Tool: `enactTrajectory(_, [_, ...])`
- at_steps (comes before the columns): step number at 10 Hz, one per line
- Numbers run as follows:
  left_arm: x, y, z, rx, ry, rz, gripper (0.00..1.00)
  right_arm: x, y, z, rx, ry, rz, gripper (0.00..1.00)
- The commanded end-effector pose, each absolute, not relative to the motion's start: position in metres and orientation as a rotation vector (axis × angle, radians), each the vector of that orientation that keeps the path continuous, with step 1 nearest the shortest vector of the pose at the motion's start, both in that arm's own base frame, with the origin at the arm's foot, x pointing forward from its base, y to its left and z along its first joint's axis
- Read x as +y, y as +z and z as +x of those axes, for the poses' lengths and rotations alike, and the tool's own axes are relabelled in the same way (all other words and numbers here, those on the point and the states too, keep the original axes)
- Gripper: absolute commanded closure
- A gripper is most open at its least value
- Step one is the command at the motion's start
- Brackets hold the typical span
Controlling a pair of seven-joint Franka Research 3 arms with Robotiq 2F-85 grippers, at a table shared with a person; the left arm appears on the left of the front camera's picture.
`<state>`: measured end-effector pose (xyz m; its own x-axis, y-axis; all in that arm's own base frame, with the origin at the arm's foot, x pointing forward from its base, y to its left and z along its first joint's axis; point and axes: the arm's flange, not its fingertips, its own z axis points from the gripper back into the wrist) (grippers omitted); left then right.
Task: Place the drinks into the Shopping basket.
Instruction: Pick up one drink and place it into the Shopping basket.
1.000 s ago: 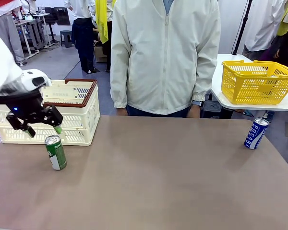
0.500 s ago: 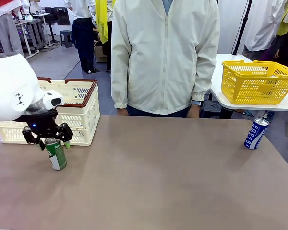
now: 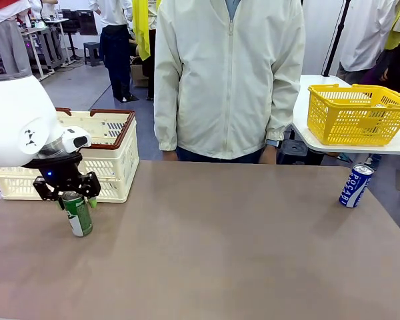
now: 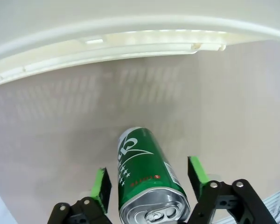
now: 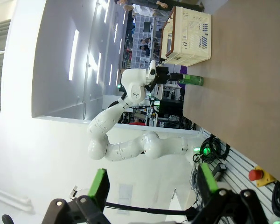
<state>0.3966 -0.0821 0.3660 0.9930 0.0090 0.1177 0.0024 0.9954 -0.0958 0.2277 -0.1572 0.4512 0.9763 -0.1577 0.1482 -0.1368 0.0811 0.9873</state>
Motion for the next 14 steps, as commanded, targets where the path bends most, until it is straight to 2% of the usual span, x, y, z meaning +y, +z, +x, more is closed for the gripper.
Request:
enactTrajectory(1, [-0.088, 0.369, 0.398, -0.104, 0.01, -0.067, 1.0, -0.157, 0.454, 0.225, -0.229, -0.018, 1.495, 0.0])
enactTrajectory(8, [-0.083, 0.388, 0.39, -0.103, 0.011, -0.082, 1.0, -0.157, 0.454, 0.225, -0.229, -0.018, 1.495, 0.0])
enactTrajectory(10, [-0.072, 0.443, 0.388, -0.163, -0.003, -0.114, 1.0, -0.157, 0.454, 0.225, -0.229, -0.018, 1.495, 0.0])
enactTrajectory(12, [-0.054, 0.528, 0.4, -0.229, 0.041, -0.13, 1.0, -0.157, 0.454, 0.225, -0.229, -0.018, 1.495, 0.0])
enactTrajectory(14, [-0.045, 0.621, 0.425, -0.193, -0.05, -0.202, 1.0, -0.157, 0.454, 0.225, -0.229, -0.018, 1.495, 0.0])
